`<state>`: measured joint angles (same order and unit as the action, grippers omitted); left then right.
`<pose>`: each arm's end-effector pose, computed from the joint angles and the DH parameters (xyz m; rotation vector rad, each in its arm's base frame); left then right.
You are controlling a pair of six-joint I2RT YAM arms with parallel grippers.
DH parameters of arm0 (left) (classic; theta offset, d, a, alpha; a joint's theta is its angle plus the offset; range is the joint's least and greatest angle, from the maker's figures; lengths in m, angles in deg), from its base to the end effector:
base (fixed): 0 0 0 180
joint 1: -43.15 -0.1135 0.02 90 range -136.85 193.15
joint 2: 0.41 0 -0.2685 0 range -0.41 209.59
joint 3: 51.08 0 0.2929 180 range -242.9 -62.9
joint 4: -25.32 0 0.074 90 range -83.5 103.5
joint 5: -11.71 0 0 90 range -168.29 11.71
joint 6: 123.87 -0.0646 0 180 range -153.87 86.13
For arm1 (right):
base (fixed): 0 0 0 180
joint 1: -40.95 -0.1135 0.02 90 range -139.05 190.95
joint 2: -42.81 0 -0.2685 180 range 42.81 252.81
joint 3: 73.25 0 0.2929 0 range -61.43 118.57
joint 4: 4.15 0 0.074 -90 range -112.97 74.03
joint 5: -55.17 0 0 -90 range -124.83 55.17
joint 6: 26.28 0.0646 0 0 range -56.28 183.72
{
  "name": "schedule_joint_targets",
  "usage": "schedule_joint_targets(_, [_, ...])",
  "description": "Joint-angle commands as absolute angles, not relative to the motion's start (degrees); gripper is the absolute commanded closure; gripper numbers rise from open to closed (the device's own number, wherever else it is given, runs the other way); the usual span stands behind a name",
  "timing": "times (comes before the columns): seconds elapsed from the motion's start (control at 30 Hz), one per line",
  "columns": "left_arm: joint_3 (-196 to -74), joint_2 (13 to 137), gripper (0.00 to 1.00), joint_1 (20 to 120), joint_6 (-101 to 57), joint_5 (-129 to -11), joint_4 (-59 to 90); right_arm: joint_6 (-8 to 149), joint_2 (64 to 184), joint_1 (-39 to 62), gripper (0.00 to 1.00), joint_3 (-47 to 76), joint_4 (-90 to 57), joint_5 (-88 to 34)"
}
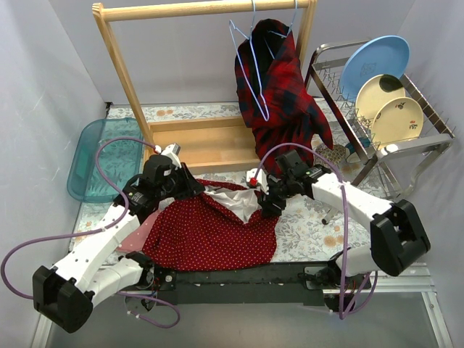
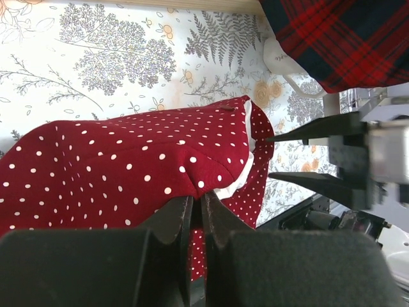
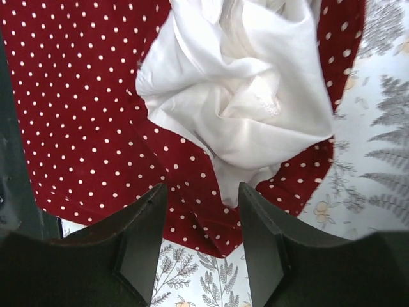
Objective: Place the skirt on the hanger
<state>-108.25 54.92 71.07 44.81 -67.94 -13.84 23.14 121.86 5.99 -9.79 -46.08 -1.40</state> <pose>0.2326 -0.1364 0.2603 -0.9687 2.3030 -1.1259 0.2417 0.2124 0.1905 -1.6797 1.8159 0.7039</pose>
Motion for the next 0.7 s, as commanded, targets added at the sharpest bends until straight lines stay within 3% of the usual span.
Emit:
schedule_joint_targets(0.0, [-107.38,52.59,1.00,70.92,45.23,-66.87,-14.45,23.20,126.21,5.88,0.45,-7.56,-45.33,-0.37])
schedule_joint_targets(0.13, [-106.32,51.45,1.00,70.92,45.41,-67.04,-14.54,23.82,129.47,5.88,0.53,-7.99,-44.19,-3.09])
schedule_joint_targets(0.23, [-105.71,51.10,1.00,70.92,45.49,-68.09,-14.98,23.82,129.04,5.88,0.76,-7.73,-45.06,-3.01])
schedule_joint_targets(0.27, [-105.62,50.66,1.00,70.92,45.84,-68.88,-15.16,23.64,127.29,5.88,0.92,-7.64,-45.41,-2.23])
schedule_joint_targets(0.3, [-105.45,50.13,1.00,70.92,46.11,-69.58,-15.24,22.77,126.06,5.88,0.97,-7.38,-46.46,-1.78])
schedule_joint_targets(0.67, [-109.48,40.91,1.00,70.13,49.80,-85.93,-20.78,24.43,106.82,6.14,0.99,-1.05,-50.25,-2.04])
